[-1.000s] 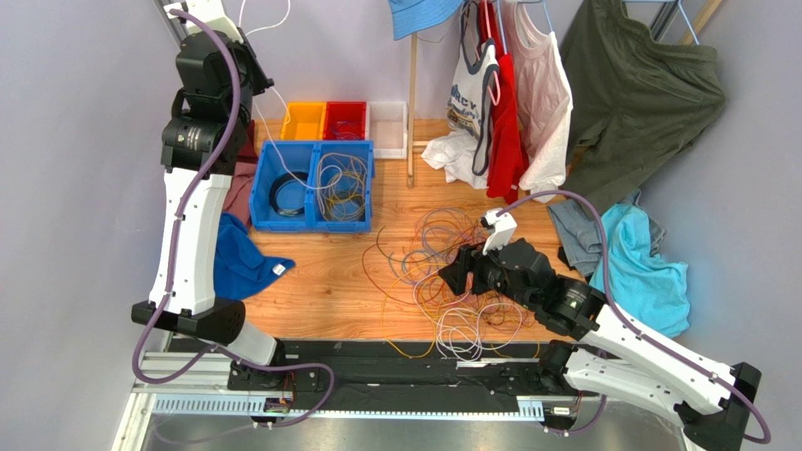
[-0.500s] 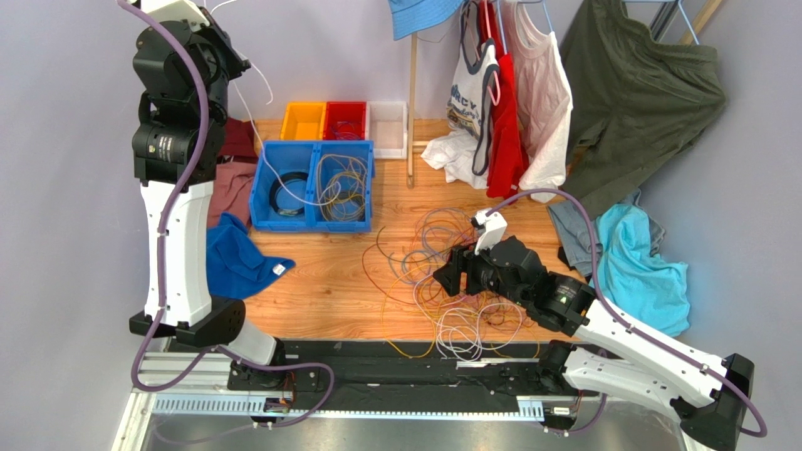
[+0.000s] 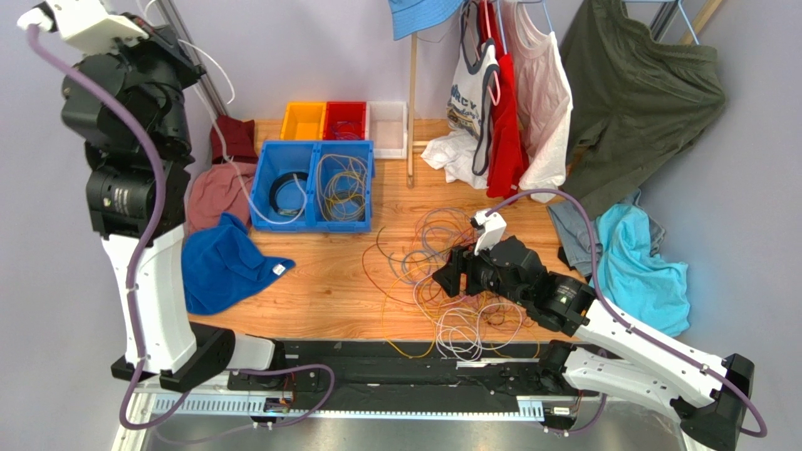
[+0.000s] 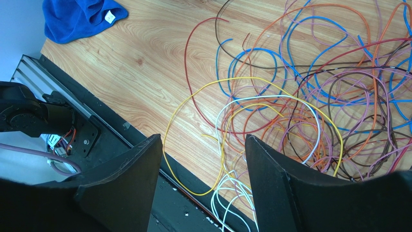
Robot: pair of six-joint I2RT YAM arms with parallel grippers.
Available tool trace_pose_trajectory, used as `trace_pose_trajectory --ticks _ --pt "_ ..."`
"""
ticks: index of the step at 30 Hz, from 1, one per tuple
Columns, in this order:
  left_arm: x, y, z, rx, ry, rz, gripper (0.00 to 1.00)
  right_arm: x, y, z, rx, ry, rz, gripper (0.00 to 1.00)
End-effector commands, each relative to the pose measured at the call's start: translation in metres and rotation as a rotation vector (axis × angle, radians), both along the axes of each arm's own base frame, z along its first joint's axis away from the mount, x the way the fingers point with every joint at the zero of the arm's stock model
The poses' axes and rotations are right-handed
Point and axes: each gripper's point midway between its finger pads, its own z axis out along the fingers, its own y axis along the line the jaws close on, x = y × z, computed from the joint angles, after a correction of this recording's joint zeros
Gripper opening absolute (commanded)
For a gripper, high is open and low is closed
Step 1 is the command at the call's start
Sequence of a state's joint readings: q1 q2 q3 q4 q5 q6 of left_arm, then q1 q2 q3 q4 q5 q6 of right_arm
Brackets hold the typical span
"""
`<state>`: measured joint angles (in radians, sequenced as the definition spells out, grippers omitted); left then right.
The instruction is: Untangle the cables
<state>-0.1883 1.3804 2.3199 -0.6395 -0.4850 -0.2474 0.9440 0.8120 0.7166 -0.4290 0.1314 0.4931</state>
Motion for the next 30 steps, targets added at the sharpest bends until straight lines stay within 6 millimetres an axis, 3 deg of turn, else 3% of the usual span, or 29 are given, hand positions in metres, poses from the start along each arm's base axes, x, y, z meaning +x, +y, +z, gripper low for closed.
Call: trace_pose_trajectory --ticks 1,5,18,24,30 --pt "-0.017 0.010 0.017 0.015 -0.057 0.040 0.00 0.001 0.006 0.017 0.053 -0.018 0.006 0.67" --pt "-0.013 0.010 0.017 0.022 -0.060 0.046 0.00 0.001 0.005 0.016 0.055 -0.016 0.000 0.67" --pt "0.071 -0.001 -0.022 0.056 0.019 0.070 0.00 0.004 0.002 0.007 0.018 -0.023 -0.007 0.67" --pt "0.101 0.008 -0.046 0.062 0.074 0.102 0.00 0.004 0.004 0.003 0.000 -0.020 0.004 0.67" --pt "0.116 0.029 -0.068 0.016 0.108 0.126 0.00 0.006 0.004 -0.007 -0.026 -0.010 -0.002 0.67"
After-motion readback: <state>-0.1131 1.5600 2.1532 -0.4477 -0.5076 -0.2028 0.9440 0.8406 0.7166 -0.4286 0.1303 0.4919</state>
